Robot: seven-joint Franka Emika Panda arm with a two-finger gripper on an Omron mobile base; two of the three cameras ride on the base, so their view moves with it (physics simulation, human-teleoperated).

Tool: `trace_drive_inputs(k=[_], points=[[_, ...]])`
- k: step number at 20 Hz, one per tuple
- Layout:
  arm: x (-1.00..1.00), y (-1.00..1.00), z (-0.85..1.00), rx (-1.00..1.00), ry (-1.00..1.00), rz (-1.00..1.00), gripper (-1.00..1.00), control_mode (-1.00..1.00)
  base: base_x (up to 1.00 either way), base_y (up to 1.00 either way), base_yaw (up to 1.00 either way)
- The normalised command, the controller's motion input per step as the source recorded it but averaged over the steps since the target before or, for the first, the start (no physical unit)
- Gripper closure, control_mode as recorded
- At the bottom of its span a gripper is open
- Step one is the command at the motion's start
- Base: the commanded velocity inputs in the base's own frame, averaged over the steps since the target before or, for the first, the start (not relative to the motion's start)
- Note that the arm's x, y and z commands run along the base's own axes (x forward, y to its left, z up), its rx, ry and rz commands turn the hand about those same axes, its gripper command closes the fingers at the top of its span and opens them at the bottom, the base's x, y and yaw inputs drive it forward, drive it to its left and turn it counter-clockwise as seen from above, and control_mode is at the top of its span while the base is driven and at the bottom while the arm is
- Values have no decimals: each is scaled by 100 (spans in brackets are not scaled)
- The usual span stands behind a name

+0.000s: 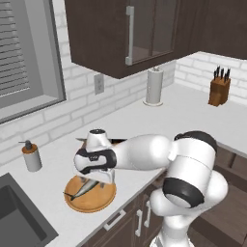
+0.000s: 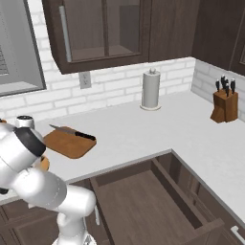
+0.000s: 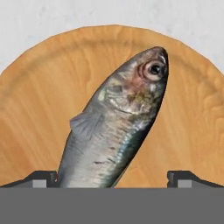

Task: Pick up the knife from the drawer and place it on the cutting board. Then place the meat from the plate to the cutting board.

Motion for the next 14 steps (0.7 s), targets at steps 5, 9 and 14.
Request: trace_drive_inputs(k=[5,9,14], points=[[27,0,0,0,1,0,-100,-100,0,0,0],[15,0,-10,0,0,0,-100,-100,0,0,0],[0,0,-33,0,0,0,-100,-100,0,0,0]])
